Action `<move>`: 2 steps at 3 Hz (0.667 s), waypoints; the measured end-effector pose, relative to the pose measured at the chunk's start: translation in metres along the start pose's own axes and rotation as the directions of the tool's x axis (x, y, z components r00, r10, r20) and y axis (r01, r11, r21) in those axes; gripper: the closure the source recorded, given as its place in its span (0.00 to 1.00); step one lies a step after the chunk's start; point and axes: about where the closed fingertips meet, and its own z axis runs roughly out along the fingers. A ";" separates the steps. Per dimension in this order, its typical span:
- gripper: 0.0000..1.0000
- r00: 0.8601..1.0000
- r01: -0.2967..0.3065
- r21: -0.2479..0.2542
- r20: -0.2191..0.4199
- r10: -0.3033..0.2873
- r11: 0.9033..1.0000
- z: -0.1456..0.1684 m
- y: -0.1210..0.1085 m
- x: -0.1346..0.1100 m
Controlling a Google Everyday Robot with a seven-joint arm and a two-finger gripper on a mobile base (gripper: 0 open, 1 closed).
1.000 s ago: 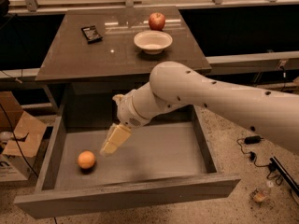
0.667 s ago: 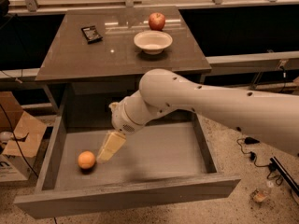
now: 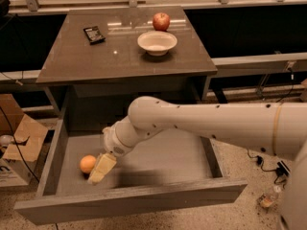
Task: Pick orange from top drawer and place on counter
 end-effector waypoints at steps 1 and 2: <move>0.00 0.998 -0.045 -0.024 0.032 0.046 0.999 0.040 0.002 0.012; 0.19 0.993 -0.098 -0.050 0.061 0.101 0.994 0.066 0.003 0.026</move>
Offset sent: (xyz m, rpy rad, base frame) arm -0.0035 0.0368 -0.1020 0.1120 0.1688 -0.0804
